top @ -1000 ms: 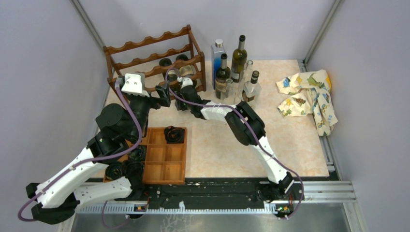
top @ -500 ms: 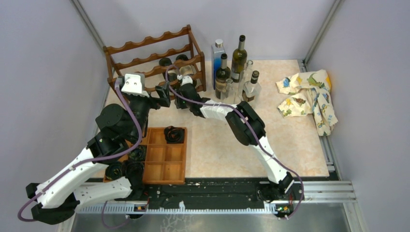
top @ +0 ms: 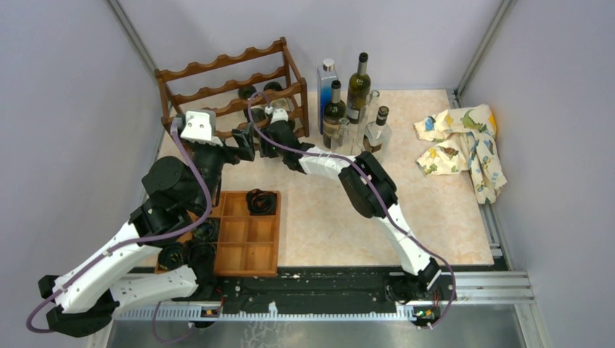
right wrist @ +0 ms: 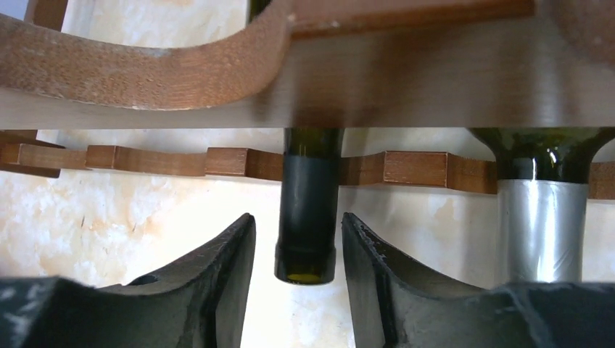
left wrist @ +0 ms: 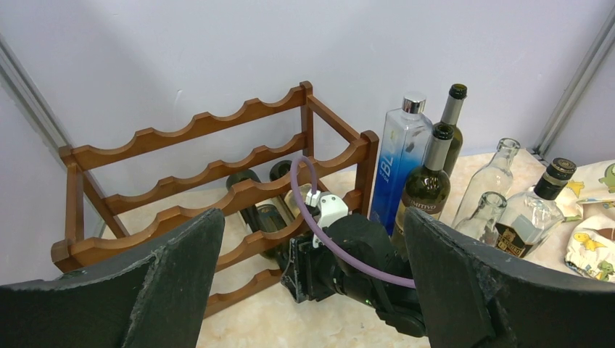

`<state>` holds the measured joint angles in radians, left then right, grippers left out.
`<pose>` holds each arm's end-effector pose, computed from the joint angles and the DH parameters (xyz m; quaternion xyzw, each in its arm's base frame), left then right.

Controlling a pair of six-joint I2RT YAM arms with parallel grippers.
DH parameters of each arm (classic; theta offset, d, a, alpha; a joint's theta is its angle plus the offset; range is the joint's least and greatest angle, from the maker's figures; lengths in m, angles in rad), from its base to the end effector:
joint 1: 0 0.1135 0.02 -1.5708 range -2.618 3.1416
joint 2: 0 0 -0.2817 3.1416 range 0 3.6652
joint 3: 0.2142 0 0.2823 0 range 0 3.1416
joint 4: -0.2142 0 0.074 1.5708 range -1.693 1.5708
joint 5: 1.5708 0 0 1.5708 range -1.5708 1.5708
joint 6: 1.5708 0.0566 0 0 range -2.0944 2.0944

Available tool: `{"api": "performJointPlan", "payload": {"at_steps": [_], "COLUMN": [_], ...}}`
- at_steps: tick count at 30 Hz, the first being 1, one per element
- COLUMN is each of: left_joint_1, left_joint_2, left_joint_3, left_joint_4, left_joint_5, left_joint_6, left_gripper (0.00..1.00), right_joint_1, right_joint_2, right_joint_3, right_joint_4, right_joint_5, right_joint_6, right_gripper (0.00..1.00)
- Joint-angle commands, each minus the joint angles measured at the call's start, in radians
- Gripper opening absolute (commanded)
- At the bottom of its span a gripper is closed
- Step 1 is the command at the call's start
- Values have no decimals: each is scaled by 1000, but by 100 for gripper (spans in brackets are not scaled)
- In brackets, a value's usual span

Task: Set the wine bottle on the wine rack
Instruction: Place the wine bottle in the wine rack.

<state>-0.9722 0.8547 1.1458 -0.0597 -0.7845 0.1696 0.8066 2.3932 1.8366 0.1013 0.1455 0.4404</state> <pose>0.1419 -0.1370 0.4888 0.0578 0.6446 -0.0645 0.7596 0.4274 0.4341 0.1532 -0.1162 0.8391 0.2581 0.4646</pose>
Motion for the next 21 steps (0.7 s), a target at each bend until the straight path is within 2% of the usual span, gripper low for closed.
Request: {"api": "performJointPlan", "payload": {"at_steps": [1, 7, 12, 17, 21], "left_joint_1": [6, 6, 6, 6, 6], "left_joint_2": [-31, -68, -109, -150, -191], "left_joint_3": [-8, -31, -48, -73, -97], "left_joint_4": [3, 1, 9, -5, -42], "left_joint_5": [15, 44, 74, 110, 149], "left_joint_6": [-28, -65, -100, -147, -204], "left_gripper": [99, 99, 99, 99, 99], "right_joint_1": [-3, -3, -1, -4, -8], "right_joint_2": [-49, -122, -215, -330, -430], "right_joint_3": [-10, -89, -170, -241, -259], "right_joint_4": [64, 66, 62, -1, -201], "right_joint_5": [-15, -70, -196, -395, -648], "right_joint_6": [-16, -85, -194, -349, -543], "right_gripper": [49, 68, 75, 76, 80]}}
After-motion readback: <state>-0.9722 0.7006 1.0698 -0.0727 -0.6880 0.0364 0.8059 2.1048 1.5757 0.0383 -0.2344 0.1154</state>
